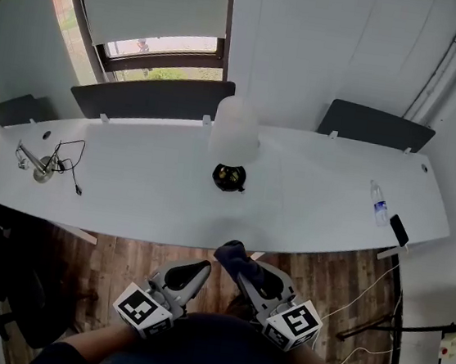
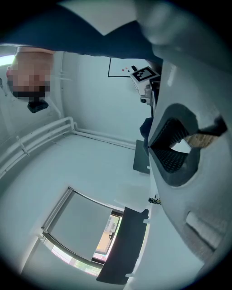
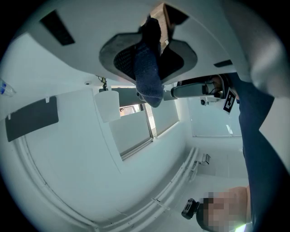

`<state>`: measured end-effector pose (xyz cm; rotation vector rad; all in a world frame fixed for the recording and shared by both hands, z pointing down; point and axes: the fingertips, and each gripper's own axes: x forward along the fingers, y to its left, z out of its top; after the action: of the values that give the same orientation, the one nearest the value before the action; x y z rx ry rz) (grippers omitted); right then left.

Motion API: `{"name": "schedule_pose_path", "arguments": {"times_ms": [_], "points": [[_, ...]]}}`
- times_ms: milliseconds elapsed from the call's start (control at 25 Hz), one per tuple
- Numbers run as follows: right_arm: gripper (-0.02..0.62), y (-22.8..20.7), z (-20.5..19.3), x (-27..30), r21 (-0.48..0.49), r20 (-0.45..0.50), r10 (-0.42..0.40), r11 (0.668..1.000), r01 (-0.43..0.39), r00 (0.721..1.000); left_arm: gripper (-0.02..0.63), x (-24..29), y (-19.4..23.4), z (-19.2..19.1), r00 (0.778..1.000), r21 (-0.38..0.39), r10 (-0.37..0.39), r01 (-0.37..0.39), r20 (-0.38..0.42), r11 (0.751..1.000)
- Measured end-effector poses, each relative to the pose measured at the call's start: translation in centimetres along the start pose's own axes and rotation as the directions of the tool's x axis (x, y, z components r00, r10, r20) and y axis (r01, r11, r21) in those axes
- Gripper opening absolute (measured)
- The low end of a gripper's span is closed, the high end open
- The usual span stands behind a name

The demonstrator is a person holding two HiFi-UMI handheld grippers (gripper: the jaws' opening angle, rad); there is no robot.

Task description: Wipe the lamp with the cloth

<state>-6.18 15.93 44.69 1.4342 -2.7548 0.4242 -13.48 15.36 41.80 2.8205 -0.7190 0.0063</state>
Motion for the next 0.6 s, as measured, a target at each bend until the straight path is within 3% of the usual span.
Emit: {"name": "schedule_pose_path", "arguments": {"times_ms": [400,600], "points": [[0.114,-13.2,4.9,5.1,-0.008,0.001,0.114,0.993,-0.114,0.994,0.006,12.6,5.7,3.0,0.993,0.0,0.121,-0.121,0.02,0.993],[0.114,-17.8,5.9,6.6,-0.002,-0.012,0.181,0.983,-0.181,0.983,0.006,17.0,7.4,3.2,0.985,-0.017,0.175,-0.175,0.006,0.984]]}}
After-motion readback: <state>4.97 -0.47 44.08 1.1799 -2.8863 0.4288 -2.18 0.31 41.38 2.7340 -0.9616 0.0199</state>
